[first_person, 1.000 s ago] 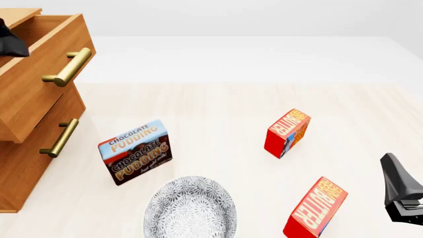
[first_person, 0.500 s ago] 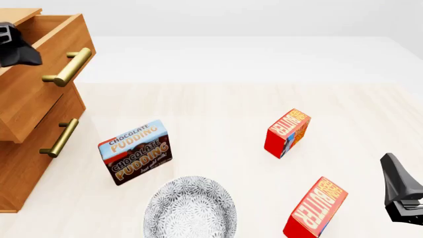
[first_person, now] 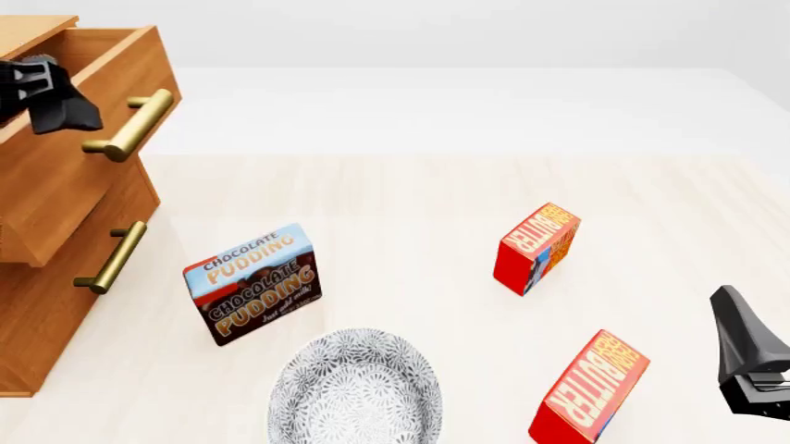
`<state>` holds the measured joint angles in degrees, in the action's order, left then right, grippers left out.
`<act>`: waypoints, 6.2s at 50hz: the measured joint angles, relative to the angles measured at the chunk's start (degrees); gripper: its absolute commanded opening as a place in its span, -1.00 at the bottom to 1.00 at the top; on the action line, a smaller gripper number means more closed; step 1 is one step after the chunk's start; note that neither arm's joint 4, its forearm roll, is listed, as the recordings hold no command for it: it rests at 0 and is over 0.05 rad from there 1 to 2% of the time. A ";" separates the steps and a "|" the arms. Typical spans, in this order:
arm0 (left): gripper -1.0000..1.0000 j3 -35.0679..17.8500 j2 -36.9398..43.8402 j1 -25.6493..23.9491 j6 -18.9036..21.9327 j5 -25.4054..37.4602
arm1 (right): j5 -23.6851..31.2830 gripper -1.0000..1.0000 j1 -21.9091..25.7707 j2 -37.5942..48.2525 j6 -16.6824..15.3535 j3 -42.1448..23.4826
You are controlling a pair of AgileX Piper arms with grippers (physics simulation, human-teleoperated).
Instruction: Put the butter at the front in the top drawer of the cabinet and close it.
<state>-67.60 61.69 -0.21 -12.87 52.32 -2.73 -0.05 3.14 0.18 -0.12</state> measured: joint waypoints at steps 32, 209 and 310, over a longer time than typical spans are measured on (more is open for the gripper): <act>1.00 0.04 1.81 -5.26 -1.09 -1.18 | 0.00 1.00 0.00 0.00 0.00 0.00; 1.00 -19.10 27.17 -43.33 8.34 -13.78 | 0.00 1.00 0.00 0.00 0.00 0.00; 1.00 -37.11 62.15 -49.65 2.81 -21.70 | 0.00 1.00 0.00 0.00 0.00 0.00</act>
<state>-104.72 123.84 -49.86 -10.06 30.61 -2.73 -0.05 3.14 0.18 -0.12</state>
